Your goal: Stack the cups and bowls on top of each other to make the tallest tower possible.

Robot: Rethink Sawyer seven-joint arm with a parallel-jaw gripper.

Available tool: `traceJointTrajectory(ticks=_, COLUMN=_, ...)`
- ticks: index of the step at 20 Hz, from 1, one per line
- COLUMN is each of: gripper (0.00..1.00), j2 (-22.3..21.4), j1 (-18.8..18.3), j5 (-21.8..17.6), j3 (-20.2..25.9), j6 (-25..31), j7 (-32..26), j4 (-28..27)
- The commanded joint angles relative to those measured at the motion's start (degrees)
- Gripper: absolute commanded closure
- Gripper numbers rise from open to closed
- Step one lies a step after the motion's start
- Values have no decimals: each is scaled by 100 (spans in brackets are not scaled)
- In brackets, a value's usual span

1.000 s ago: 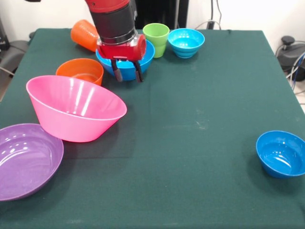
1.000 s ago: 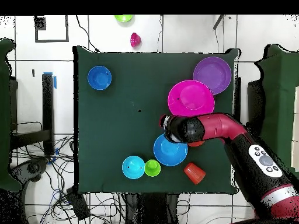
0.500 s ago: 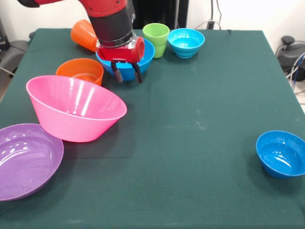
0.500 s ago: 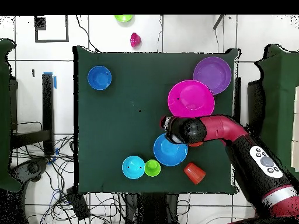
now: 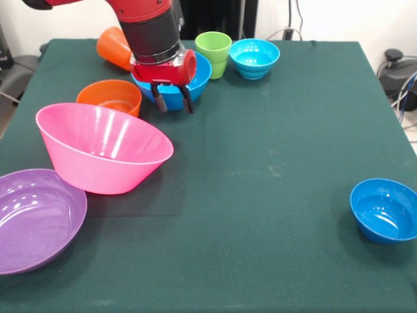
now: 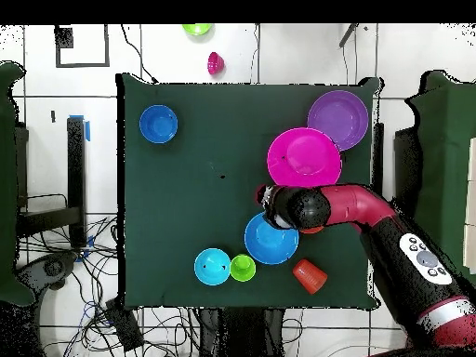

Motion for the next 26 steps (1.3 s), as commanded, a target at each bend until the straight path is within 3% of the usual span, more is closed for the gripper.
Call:
traceJointTrajectory(ticks=1, gripper=0, j2=626, j1=-140, j5=-71, j3=75, j6=454, j7=-1662, j4=-440)
traceJointTrajectory(ticks=6, gripper=0, j2=854, j1=-60, j5=-13, j3=187, j6=942, j7=-2175, j4=-1012)
traceJointTrajectory(ticks=15, gripper=0, j2=720, j1=-55, j5=-12, j3=161, j6=829, j7=-1939, j4=-895)
traceJointTrajectory(ticks=18, gripper=0, j2=179, j1=17, j5=-241, j3=139, j6=559, j7=-1782, j4=-577)
traceJointTrajectory(ticks=21, gripper=0, j2=-511, j1=172, j5=-149, j3=65, j6=779, j7=-1507, j4=-190)
traceJointTrajectory(ticks=26, gripper=0, j2=-972, j1=228, j5=6, j3=174, j6=951, j7=-1602, j4=39)
